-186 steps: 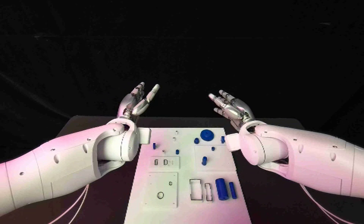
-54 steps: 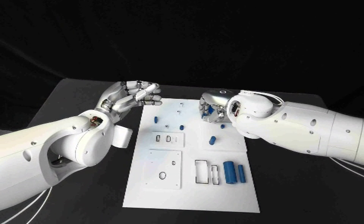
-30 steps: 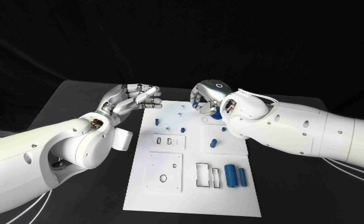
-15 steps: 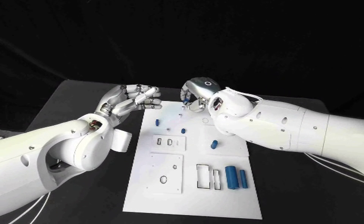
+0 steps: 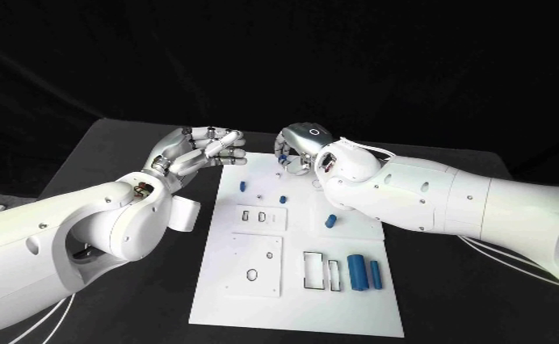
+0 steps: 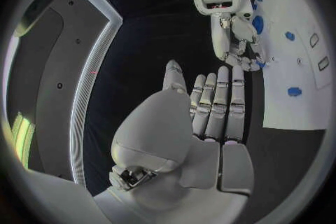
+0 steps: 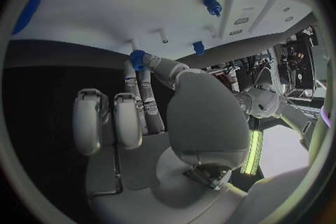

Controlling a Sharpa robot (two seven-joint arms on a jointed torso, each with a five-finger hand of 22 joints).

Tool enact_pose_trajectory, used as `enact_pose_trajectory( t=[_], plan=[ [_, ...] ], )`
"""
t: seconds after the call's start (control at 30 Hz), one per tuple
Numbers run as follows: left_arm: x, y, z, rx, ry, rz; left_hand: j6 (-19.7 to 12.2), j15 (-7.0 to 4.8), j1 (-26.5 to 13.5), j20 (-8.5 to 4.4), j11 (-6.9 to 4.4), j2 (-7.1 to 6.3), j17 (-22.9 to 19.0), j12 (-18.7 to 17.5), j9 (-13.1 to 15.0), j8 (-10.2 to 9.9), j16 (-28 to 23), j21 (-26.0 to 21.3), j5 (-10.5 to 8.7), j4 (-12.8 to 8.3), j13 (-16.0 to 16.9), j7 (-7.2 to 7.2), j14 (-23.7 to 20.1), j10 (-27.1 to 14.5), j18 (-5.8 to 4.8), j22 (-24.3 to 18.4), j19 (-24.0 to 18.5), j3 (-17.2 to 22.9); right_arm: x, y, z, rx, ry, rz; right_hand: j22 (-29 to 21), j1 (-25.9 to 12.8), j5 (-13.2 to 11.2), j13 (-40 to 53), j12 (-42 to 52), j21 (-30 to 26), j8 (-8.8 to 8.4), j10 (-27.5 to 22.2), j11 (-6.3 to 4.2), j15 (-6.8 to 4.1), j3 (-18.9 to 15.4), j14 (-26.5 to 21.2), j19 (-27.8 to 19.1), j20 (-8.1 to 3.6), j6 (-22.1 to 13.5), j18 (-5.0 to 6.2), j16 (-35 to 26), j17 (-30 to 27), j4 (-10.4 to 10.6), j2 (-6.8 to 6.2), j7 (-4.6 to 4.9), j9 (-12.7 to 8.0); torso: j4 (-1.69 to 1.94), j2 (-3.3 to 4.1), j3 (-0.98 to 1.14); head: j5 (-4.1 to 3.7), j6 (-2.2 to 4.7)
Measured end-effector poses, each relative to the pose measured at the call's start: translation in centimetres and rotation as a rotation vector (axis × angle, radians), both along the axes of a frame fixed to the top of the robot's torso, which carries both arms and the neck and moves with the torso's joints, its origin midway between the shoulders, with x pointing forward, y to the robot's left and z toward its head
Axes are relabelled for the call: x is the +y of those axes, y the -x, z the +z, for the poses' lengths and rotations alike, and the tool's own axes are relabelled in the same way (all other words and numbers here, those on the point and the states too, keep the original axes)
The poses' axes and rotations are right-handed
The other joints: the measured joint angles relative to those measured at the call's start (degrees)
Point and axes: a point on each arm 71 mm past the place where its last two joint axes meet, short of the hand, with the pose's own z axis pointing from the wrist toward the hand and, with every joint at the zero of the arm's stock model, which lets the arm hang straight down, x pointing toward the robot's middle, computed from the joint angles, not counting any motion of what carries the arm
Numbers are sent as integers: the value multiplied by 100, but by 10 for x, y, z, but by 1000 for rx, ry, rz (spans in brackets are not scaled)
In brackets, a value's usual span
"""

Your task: Assemble the parts on the task board

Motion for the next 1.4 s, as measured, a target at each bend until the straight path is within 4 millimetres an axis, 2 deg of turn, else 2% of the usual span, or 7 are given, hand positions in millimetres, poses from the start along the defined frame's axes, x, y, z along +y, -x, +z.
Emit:
enact_pose_trajectory(
  t=[0.57, 0.8, 0.97, 1.07, 1.17, 1.23, 1.4],
  plan=[
    [1, 0, 1, -1, -1, 2, 0, 0, 0, 0, 22, 0, 10, 0, 7, 0, 0, 0, 0, -17, 0, 0, 0, -22, 0, -5, 0, -17, -1, -2, -2, 16, 16, -6, -1, -1, 11, 0, 5, 0, 0, 4, 4, 0, -1, 0, 0, 0, -41, 0, 0, -1, 1, 0, -1, 22, 4, 12, -1, 31, -16],
    [2, 0, 2, 0, -1, 2, 0, 0, 0, 0, 21, 0, 11, 0, 9, 0, 0, 0, 0, -17, 0, 0, 0, -21, 0, -4, 0, -17, 0, -3, -3, 24, 26, -9, 1, -1, 7, 0, -29, 0, -30, -20, -20, 0, 25, 0, 0, 0, -116, 0, 0, -7, -25, -1, 33, 45, 7, 18, -3, 40, -25],
    [2, 0, 2, 0, -1, 2, 0, 0, 0, 0, 21, 0, 11, 0, 9, 0, 0, 0, 0, -17, 0, 0, 0, -21, 0, -4, 0, -17, 0, -5, -5, 29, 33, -11, 3, -73, -21, 177, -195, -13, -156, -90, -88, 43, 91, 0, -57, 57, -336, 0, 0, -39, -10, -73, 129, 53, 7, 20, -8, 40, -30],
    [2, 0, 2, 0, -1, 2, 0, 0, 0, 0, 21, 0, 11, 0, 9, -11, 0, 0, 0, -17, 0, 0, 0, -21, 0, -4, 0, -17, 0, -5, -5, 32, 36, -13, 3, -157, -23, 323, -229, -135, -258, -329, -29, 125, 140, 1, -159, 158, -481, 1, -1, -117, -9, -157, 192, 52, 7, 21, -10, 40, -35],
    [2, 0, 2, 1, -1, 3, 0, 0, 0, 0, 21, 0, 18, 0, 8, -28, -20, 0, 0, -17, 0, 0, 0, -21, 0, -4, 0, -17, 0, -6, -6, 34, 37, -15, -251, -294, -50, 150, -227, -453, -414, -866, 131, 247, 144, -1, -495, 273, -735, 11, -186, -518, 1, -293, 305, 24, 7, 24, -11, 40, -37],
    [2, 0, 2, 1, -1, 3, 0, 0, 0, 0, 21, 0, 18, 0, 8, -28, -20, 0, 0, -17, 0, 0, 0, -21, 0, -4, 0, -17, -1, -6, -6, 34, 37, -15, -509, -341, 61, 63, -228, -691, -523, -1161, 195, 320, -129, -73, -733, 339, -920, 136, -319, -790, 13, -340, 358, -34, 7, 24, -12, 40, -38],
    [3, 0, 2, 2, -1, 5, -21, 0, 0, 0, 7, 0, 30, 0, 17, -28, -20, 0, 0, -6, 0, -21, 0, -35, 0, -13, 0, -27, -9, -2, -5, 40, 32, -14, -575, -318, 123, 21, -153, -766, -546, -1266, 211, 340, -453, -93, -781, 368, -962, 137, -334, -836, 25, -364, 367, -77, 3, 19, -12, 49, -43]
  ],
)
